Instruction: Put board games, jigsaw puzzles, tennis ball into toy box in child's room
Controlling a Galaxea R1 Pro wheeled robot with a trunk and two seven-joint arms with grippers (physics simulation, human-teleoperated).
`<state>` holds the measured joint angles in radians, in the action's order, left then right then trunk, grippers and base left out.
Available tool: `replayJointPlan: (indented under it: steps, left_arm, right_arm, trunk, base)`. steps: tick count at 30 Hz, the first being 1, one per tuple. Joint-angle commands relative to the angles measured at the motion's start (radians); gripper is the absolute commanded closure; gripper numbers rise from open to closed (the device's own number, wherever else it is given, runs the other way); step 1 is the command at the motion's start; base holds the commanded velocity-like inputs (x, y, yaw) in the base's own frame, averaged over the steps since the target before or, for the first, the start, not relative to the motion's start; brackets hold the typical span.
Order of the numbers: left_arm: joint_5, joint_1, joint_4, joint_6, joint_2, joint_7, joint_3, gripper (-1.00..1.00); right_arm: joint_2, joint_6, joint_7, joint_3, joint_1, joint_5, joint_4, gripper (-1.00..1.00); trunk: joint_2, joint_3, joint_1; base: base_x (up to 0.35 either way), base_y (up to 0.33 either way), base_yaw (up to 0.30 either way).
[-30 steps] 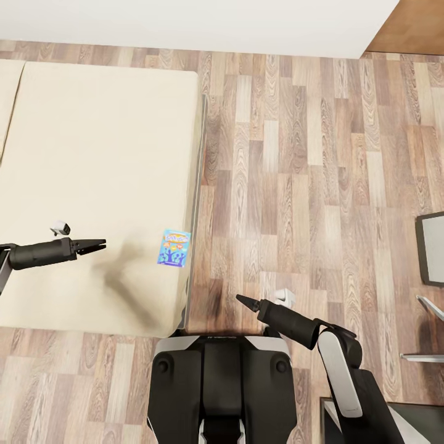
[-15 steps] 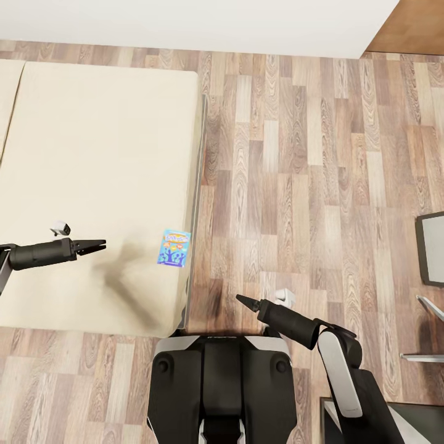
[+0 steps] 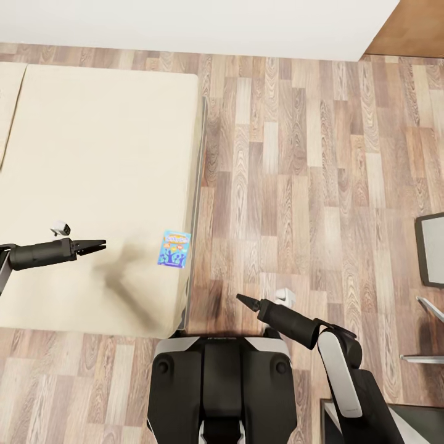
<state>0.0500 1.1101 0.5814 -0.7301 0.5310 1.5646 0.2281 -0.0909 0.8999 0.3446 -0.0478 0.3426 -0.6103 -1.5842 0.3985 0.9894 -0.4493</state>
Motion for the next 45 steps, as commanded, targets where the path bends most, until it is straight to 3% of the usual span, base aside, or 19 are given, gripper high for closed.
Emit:
replayJointPlan:
  steps: [1,45]
  left_arm:
    - [0.005,0.0,0.0,-0.011,0.0,0.006,0.002,-1.0]
    - [0.007,0.0,-0.005,-0.008,0.0,0.006,0.004,-1.0]
  right_arm:
    - [-0.001,0.002,0.008,-0.003,0.0,0.005,0.0,-1.0]
    - [-0.001,-0.015,0.008,-0.003,0.002,0.004,0.0,-1.0]
  trunk:
    - [0.001,-0.001,-0.001]
    - [0.001,-0.072,-0.001]
  base:
    - [0.0,0.0,0.0]
    - [0.0,0.0,0.0]
